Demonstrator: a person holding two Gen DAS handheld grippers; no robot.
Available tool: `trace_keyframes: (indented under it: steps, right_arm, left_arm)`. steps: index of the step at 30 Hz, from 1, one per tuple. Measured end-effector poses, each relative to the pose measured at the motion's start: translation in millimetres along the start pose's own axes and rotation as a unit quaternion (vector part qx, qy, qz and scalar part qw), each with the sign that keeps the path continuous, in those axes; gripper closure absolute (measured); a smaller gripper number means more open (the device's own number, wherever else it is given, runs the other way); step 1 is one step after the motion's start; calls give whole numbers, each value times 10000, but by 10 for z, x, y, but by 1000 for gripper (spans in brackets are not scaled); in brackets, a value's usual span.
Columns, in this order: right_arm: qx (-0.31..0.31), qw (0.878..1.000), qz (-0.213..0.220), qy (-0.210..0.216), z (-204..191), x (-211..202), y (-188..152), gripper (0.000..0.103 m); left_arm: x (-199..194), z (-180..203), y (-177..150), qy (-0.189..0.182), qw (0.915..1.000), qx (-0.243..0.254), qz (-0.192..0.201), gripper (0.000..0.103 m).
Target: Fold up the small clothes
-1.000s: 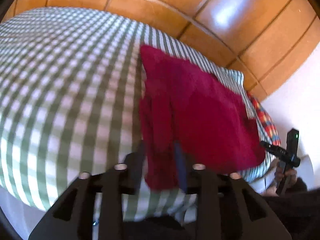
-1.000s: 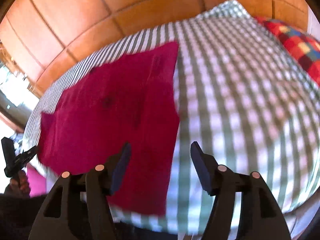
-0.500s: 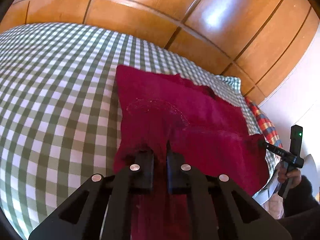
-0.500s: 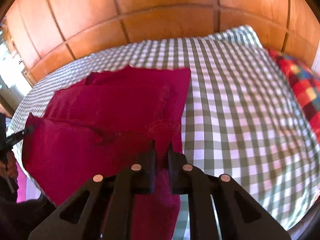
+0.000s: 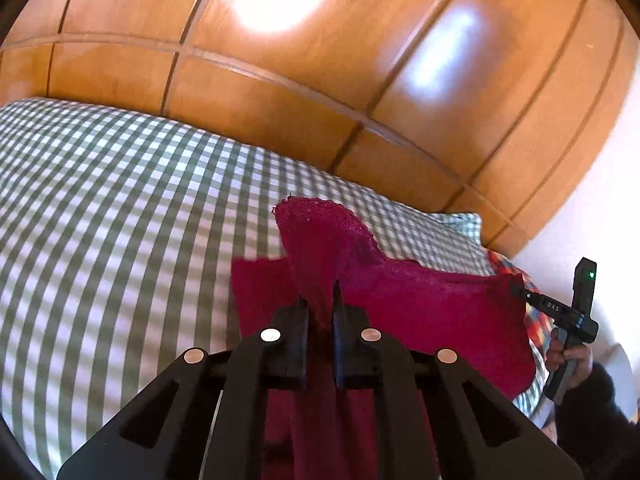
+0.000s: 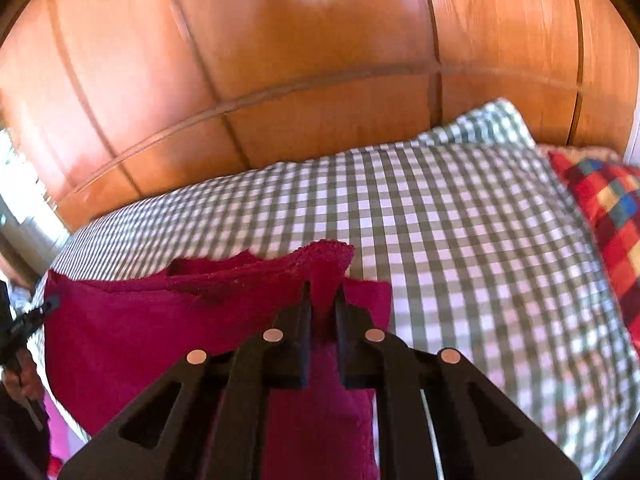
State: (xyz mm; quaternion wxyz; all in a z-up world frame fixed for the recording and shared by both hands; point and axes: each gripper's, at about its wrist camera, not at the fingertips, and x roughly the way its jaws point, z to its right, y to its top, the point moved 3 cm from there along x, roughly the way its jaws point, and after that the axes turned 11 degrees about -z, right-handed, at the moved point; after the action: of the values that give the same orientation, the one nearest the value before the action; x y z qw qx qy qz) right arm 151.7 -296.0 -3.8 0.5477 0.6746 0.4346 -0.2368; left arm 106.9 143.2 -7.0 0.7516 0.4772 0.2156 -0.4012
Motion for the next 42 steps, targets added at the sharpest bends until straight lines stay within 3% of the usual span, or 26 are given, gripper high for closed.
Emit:
trace_keyframes:
  steps: [8,9,11,13,15,20,25,28,32,34,35,37,38,42]
  right_arm:
    - [198,9971,-625,-379,178,791,248,94]
    - [201,9969,-659,-389,192,824,227,87]
    - [259,9971,-664,-257,240,794,178,75]
    - [240,9980,-569,-98,245,673,106,56]
    - [211,9985,-510,-38,239,538,8,46]
    - [229,9971,-630,358,289,176,-566,46]
    - [162,9946,-862,564,215,-85,-1179,46]
    - [106,9930,-981,655,166,-171,-1439,46]
    - [145,9920,-1046,696,124,-173,-1633,45]
    - [129,9924,-1062,601,111,-118,-1660,52]
    - [139,9927,-1071,540,111,-94,-1666,57]
    - [123,9932,-1067,461,110,-73,-1646,83]
    - [90,9935,-1050,429,100,-84,-1612,89]
    - [-71,9966,-753,326,62,-335,-1549,93]
  left_arm:
    - [809,-293,398,620,9956,-314,-624,95]
    - [858,-316,393,655,9947,-349,-709,95]
    - [877,-395,336,620,9935,-506,-815,85]
    - [754,-466,261,464,9944,-630,-715,77]
    - [550,-544,151,323,9951,-680,-644,76]
    - [2,-578,-329,182,9975,-367,-569,76]
    - [-404,-434,-1017,-17,9975,63,-699,76]
    - [-436,-270,-1329,-163,9958,349,-832,56]
    - [-318,-108,-1432,-128,9940,696,-830,53]
    - [-216,-66,-1438,-74,9925,864,-863,54]
    - [-142,-80,-1435,15,9914,900,-949,69]
    - [-69,-119,-1402,40,9907,877,-1043,85]
    - [-84,-118,-1378,16,9901,939,-1044,90]
    - [-325,-46,-1320,-55,9876,1291,-896,93]
